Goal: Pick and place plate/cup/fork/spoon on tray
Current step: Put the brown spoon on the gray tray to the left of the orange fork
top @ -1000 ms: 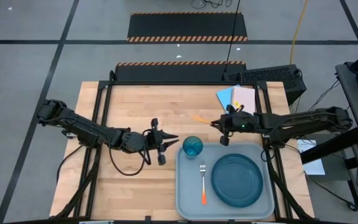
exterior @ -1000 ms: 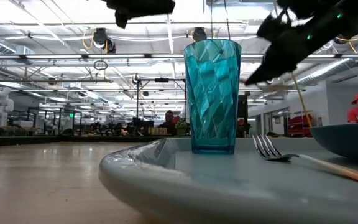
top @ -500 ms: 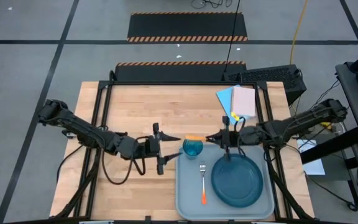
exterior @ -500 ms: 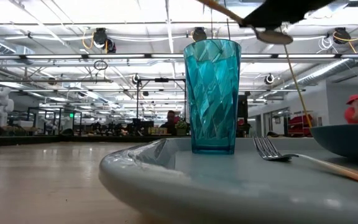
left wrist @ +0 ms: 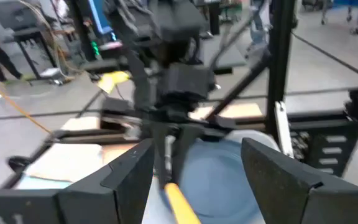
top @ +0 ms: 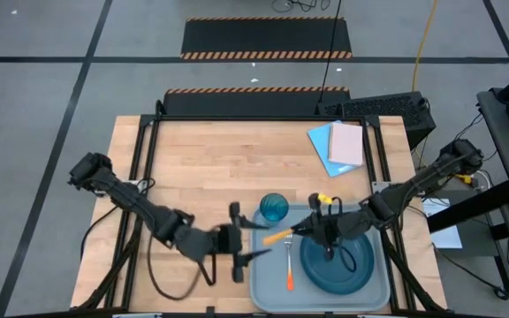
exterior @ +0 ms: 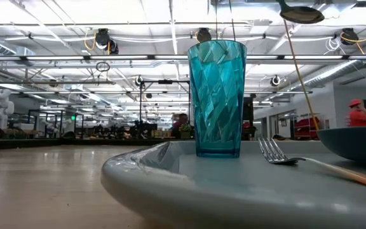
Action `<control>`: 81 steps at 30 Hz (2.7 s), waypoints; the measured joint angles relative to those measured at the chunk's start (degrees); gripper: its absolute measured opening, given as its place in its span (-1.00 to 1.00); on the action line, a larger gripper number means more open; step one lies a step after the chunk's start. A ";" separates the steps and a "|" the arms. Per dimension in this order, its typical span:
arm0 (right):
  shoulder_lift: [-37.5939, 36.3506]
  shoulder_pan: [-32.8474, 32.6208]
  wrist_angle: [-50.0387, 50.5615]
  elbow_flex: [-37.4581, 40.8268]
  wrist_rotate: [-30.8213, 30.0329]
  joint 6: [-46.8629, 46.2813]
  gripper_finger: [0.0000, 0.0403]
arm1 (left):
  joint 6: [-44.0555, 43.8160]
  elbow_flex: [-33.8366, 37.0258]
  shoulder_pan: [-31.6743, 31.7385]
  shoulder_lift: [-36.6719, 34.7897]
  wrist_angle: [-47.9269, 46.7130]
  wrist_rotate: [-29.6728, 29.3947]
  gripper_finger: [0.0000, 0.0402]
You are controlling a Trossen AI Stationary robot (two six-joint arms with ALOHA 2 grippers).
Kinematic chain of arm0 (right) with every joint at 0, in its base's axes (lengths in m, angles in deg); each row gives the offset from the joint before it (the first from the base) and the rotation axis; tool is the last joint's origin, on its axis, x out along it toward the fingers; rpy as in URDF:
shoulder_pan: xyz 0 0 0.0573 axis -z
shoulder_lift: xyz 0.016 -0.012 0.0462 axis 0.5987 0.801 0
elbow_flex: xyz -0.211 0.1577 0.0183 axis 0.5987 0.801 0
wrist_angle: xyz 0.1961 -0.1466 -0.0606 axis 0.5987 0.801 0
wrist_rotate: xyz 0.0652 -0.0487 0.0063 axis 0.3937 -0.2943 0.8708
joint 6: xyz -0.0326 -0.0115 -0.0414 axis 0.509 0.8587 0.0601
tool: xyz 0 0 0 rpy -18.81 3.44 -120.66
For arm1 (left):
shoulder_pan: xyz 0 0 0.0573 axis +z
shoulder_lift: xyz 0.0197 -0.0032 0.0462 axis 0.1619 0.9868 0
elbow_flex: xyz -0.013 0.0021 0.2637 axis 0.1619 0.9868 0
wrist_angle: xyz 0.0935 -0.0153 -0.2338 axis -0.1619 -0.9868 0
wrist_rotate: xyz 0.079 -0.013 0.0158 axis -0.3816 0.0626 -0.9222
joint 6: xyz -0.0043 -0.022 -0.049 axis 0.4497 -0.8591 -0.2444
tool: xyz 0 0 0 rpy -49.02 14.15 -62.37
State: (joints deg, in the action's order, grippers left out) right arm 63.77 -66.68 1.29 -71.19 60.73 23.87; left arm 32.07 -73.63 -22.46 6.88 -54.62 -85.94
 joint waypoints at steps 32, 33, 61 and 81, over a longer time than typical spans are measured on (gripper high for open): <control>29.90 -4.86 -30.46 0.00 12.58 43.72 -0.88 | -20.91 -7.88 -6.50 8.04 -9.81 -6.14 0.16; 30.79 -4.20 -31.16 0.00 13.96 44.65 -0.88 | -21.09 -7.86 -6.94 8.04 -10.18 -6.40 0.16; 33.71 4.62 -22.21 -2.14 29.75 40.12 -0.85 | -14.60 -7.64 -7.45 8.01 -12.47 -3.96 0.16; 36.49 4.06 -21.54 -2.12 26.98 41.68 -0.65 | -12.09 -7.64 -6.14 7.97 -12.84 -3.32 0.16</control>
State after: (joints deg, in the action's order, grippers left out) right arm 100.26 -62.61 -20.25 -73.31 87.71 65.55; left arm 19.99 -81.27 -28.60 14.85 -67.46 -89.26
